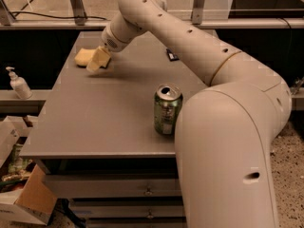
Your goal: Move sponge near rxbar blueberry
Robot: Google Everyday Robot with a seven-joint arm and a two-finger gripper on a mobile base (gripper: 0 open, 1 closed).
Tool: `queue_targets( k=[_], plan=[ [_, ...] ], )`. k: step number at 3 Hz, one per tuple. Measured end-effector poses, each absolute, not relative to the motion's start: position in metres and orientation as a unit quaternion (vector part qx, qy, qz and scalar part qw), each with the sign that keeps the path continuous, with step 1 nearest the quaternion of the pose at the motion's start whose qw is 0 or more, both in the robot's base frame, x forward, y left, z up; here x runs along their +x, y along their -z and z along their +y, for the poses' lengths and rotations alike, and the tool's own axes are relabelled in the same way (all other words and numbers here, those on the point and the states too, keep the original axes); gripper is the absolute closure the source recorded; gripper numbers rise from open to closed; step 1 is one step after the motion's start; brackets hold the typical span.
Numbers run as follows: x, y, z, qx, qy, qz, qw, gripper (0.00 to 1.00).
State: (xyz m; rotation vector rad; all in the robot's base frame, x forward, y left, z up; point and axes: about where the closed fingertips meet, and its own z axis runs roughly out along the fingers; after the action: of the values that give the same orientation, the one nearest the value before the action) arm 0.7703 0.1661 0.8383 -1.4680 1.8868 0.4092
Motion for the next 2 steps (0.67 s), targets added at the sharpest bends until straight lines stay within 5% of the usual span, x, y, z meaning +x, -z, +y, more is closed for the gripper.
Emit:
queue_targets(
  k=[2],
  plan=[
    [0.7717,-0.8352,0.1687,-0.565,-0.161,0.734,0.340,0.64]
  ],
)
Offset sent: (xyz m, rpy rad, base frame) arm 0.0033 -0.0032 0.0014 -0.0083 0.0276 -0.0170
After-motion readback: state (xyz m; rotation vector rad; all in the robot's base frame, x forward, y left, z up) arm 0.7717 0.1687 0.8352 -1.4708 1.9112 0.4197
